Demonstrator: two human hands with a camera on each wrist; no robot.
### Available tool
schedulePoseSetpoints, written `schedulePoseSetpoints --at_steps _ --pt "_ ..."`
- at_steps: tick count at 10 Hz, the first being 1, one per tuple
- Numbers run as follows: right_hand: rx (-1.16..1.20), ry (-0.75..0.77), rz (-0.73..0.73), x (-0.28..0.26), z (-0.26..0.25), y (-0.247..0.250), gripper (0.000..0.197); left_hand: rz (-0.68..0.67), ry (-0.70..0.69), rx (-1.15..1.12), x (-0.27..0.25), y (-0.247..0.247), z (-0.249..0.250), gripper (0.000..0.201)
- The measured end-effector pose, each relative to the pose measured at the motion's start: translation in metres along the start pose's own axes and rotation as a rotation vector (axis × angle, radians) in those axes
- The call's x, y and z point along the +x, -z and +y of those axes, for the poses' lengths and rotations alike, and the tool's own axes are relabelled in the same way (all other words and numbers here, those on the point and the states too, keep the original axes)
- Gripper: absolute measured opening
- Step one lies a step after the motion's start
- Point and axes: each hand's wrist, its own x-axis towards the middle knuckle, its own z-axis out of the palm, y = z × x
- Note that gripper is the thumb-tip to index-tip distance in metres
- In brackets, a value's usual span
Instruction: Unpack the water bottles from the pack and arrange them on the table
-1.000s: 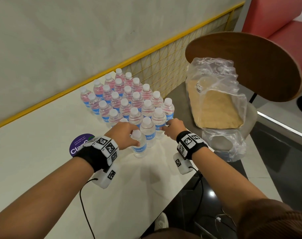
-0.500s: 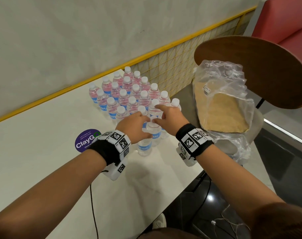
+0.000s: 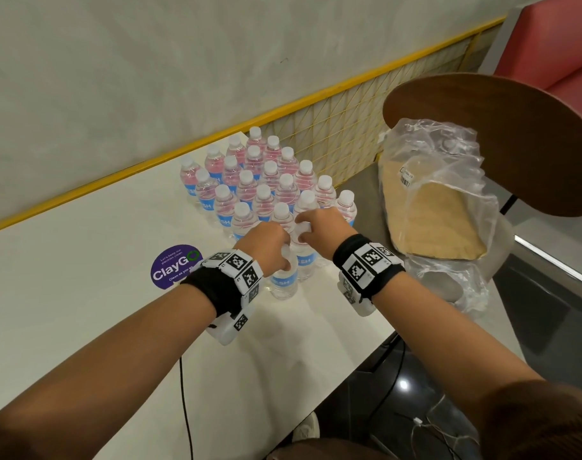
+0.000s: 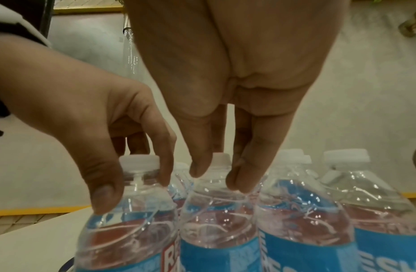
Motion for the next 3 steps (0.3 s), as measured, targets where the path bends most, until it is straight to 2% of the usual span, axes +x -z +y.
schedulePoseSetpoints --at_steps 1,2,3 --pt "0.039 -0.012 0.014 -0.006 0.002 0.001 0.042 -0.036 -0.014 0.012 -0.001 0.001 -0.001 0.036" --pt "0.050 -0.003 0.071 -0.022 -0.005 0.015 0.043 0.011 -0.014 -0.025 -0.014 0.017 -0.001 0.065" --pt "0.077 0.059 -0.003 -0.060 -0.008 0.026 0.034 0.126 -0.017 -0.150 -0.053 0.016 -0.012 0.045"
